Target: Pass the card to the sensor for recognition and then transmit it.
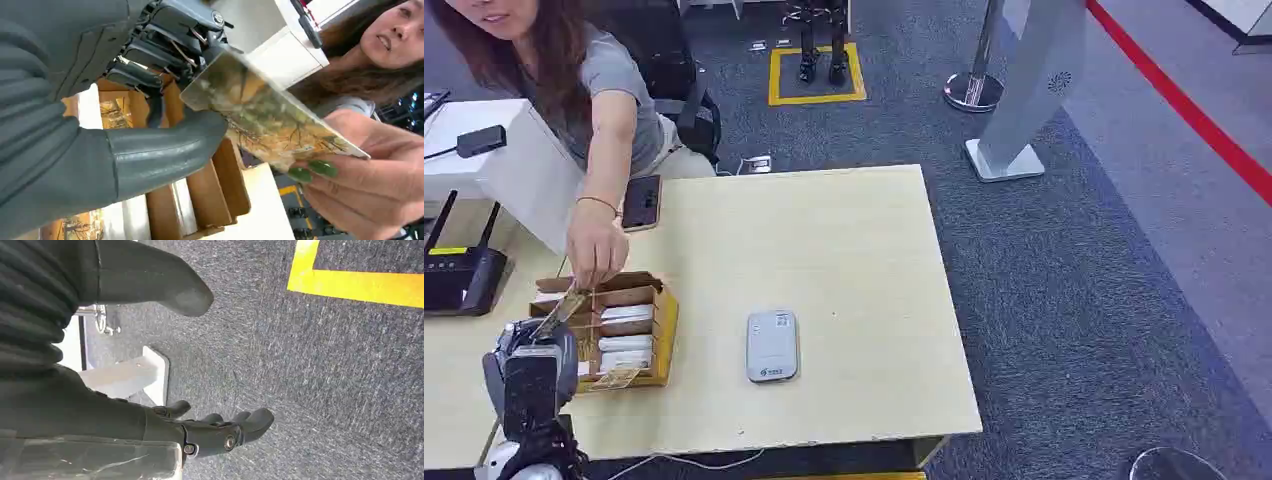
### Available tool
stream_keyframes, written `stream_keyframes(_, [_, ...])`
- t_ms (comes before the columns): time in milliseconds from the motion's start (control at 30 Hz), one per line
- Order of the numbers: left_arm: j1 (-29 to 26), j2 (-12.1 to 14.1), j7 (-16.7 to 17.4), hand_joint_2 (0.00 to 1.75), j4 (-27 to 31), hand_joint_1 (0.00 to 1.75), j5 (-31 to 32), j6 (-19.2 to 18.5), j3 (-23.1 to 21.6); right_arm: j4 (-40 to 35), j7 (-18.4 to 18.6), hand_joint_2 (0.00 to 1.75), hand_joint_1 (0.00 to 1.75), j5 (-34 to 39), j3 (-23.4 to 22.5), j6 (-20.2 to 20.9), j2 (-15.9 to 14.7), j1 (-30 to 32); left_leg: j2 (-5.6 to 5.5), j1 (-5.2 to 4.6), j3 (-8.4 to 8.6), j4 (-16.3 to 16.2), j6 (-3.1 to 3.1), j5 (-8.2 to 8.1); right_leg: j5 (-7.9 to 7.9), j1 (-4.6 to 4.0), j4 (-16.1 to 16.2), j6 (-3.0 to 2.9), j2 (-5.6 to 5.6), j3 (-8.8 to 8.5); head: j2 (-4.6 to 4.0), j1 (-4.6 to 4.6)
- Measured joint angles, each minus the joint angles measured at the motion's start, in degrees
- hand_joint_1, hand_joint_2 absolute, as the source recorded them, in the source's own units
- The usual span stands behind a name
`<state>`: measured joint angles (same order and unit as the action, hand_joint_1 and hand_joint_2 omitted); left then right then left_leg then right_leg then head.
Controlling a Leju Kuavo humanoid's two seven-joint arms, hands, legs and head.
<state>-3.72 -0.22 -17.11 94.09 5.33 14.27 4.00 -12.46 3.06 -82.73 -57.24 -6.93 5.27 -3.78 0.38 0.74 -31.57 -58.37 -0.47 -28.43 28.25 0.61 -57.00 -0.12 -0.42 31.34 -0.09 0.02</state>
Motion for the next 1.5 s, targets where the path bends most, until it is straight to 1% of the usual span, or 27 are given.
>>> stream_keyframes(300, [0.18,-0.02,0.72,1.75,-1.00,1.75,0.57,0.78,-0.59,0.00,-0.09,1.75,0.00,-0.07,0.02,-0.35,0.00,-0.10,0.00,0.00,0.00,0.00,0.00,0.00,0.00,0.00,0.00,0.00,0.00,0.00,0.00,0.00])
stream_keyframes(500, [0.70,0.00,1.01,1.75,-1.51,1.75,5.88,3.56,-1.36,0.00,-0.11,1.75,0.00,-0.07,0.04,-0.52,0.00,-0.16,0.00,0.00,0.00,0.00,0.00,0.00,0.00,0.00,0.00,0.00,-0.01,0.00,0.00,0.00])
stream_keyframes(800, [1.25,-0.02,1.92,1.75,-2.10,1.75,15.86,6.91,-4.89,0.02,-0.11,1.75,0.00,-0.07,0.07,-0.50,0.02,-0.19,0.00,-0.01,-0.01,-0.01,0.00,0.00,0.00,0.00,0.00,0.00,0.00,0.00,0.00,0.00])
stream_keyframes(1000, [1.53,-0.04,2.05,1.75,-2.67,1.75,18.23,7.65,-6.84,0.02,-0.11,1.75,0.00,-0.09,0.07,-0.44,0.04,-0.22,0.00,-0.01,0.00,-0.01,0.00,0.00,0.00,0.00,0.00,0.00,0.00,0.01,0.00,0.00])
stream_keyframes(1267, [2.44,-0.07,3.30,1.75,-3.91,1.75,26.02,9.86,-11.32,0.02,0.04,1.75,0.00,-0.26,0.20,0.09,0.09,-0.25,-0.01,-0.01,-0.01,-0.01,0.00,0.00,0.00,0.00,0.00,0.00,-0.01,0.00,0.00,0.00])
stream_keyframes(1400, [3.71,-0.07,5.36,1.75,-5.60,1.75,33.01,11.89,-13.88,0.02,0.04,1.75,0.00,-1.14,0.50,0.26,0.11,-0.39,0.00,-0.02,0.00,-0.02,0.00,0.00,-0.01,0.02,0.00,0.01,0.00,0.00,0.00,0.00])
stream_keyframes(1500, [5.14,-0.07,7.56,1.75,-8.95,1.75,38.94,13.20,-16.36,0.02,0.33,1.75,0.00,-1.25,0.87,0.44,0.13,-0.83,-0.01,-0.03,0.01,-0.02,0.00,0.00,-0.02,0.07,0.00,0.01,-0.01,0.00,0.00,0.00])
